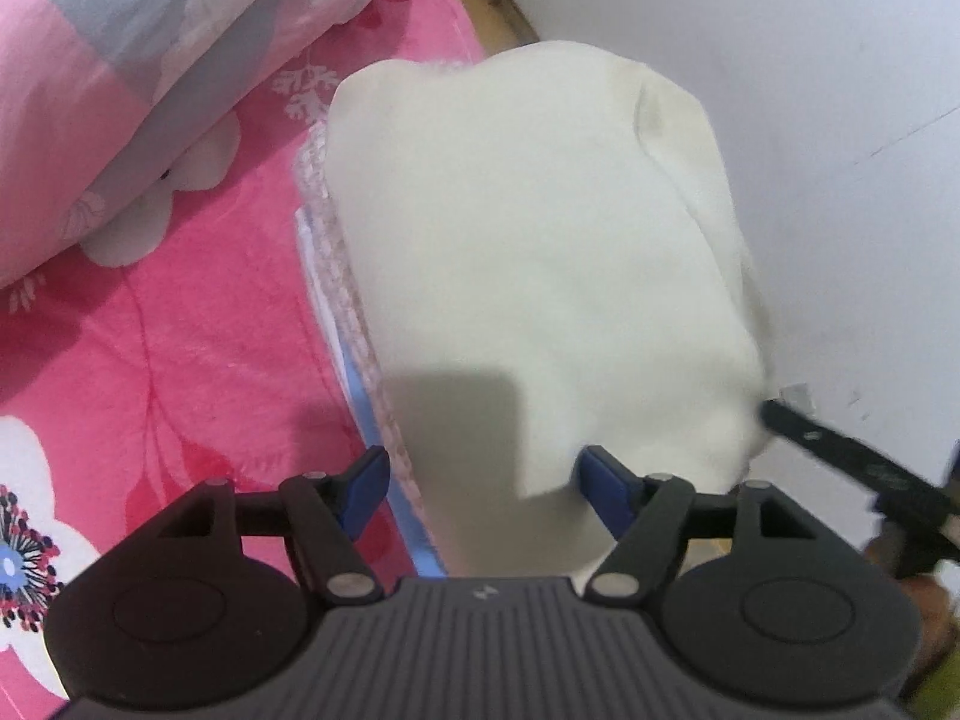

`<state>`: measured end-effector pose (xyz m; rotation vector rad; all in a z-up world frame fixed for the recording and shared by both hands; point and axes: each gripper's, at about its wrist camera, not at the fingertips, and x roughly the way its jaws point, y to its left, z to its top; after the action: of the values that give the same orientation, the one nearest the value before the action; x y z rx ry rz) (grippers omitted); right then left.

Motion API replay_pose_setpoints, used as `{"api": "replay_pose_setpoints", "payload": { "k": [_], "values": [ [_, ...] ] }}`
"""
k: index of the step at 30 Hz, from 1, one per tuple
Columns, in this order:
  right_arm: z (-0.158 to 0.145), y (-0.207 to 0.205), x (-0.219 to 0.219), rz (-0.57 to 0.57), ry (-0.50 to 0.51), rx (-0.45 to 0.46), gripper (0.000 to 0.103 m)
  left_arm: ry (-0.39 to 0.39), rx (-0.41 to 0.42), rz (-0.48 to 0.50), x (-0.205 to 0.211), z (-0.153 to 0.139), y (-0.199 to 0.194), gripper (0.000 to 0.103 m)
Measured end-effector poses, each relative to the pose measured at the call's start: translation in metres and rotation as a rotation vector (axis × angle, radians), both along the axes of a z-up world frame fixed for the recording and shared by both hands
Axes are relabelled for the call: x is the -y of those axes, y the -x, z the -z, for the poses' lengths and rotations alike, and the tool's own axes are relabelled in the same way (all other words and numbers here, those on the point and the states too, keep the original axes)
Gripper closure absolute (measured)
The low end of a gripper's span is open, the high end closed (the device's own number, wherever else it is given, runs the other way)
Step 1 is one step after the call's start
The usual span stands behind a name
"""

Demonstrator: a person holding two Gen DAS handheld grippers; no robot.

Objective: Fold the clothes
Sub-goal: 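Lower the folded hoodie onto the clothes stack with both tools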

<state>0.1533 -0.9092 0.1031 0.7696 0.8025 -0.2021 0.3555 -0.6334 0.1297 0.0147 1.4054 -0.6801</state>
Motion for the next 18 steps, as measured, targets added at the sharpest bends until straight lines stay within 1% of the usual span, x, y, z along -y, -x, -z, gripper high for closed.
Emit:
{"api": "replay_pose_setpoints", "payload": {
  "k": [1, 2, 5, 8, 9, 11, 12, 13, 15, 16, 18],
  "values": [
    [0.010, 0.007, 0.006, 0.042, -0.059, 0.006, 0.081, -0.013, 0.000, 0.009, 0.002, 0.001, 0.001, 0.029],
    [0.012, 0.011, 0.008, 0.063, -0.081, 0.017, 0.082, -0.029, 0.011, 0.022, 0.005, 0.000, 0.003, 0.028],
    [0.004, 0.027, 0.002, 0.098, -0.057, 0.019, 0.085, -0.069, 0.068, 0.068, 0.013, -0.002, 0.010, 0.028],
    [-0.002, 0.043, 0.008, 0.150, -0.065, 0.067, 0.085, -0.076, 0.059, 0.057, 0.013, -0.004, 0.009, 0.028],
    [-0.004, 0.044, 0.012, 0.167, -0.068, 0.093, 0.085, -0.078, 0.056, 0.058, 0.013, -0.004, 0.008, 0.028],
    [-0.003, 0.031, 0.025, 0.182, -0.091, 0.145, 0.085, -0.083, 0.062, 0.068, 0.014, -0.005, 0.008, 0.028],
    [-0.003, 0.022, 0.032, 0.182, -0.104, 0.164, 0.083, -0.086, 0.066, 0.073, 0.014, -0.005, 0.009, 0.028],
    [0.000, 0.009, 0.040, 0.188, -0.130, 0.184, 0.083, -0.085, 0.067, 0.075, 0.013, -0.006, 0.009, 0.028],
    [0.011, -0.014, 0.055, 0.203, -0.248, 0.232, 0.083, -0.079, 0.061, 0.067, 0.012, -0.005, 0.008, 0.028],
    [0.020, -0.026, 0.061, 0.195, -0.327, 0.261, 0.082, -0.074, 0.054, 0.058, 0.010, -0.004, 0.008, 0.028],
    [0.034, -0.047, 0.060, 0.153, -0.417, 0.262, 0.081, -0.060, 0.035, 0.035, 0.006, -0.003, 0.005, 0.029]
  ]
}}
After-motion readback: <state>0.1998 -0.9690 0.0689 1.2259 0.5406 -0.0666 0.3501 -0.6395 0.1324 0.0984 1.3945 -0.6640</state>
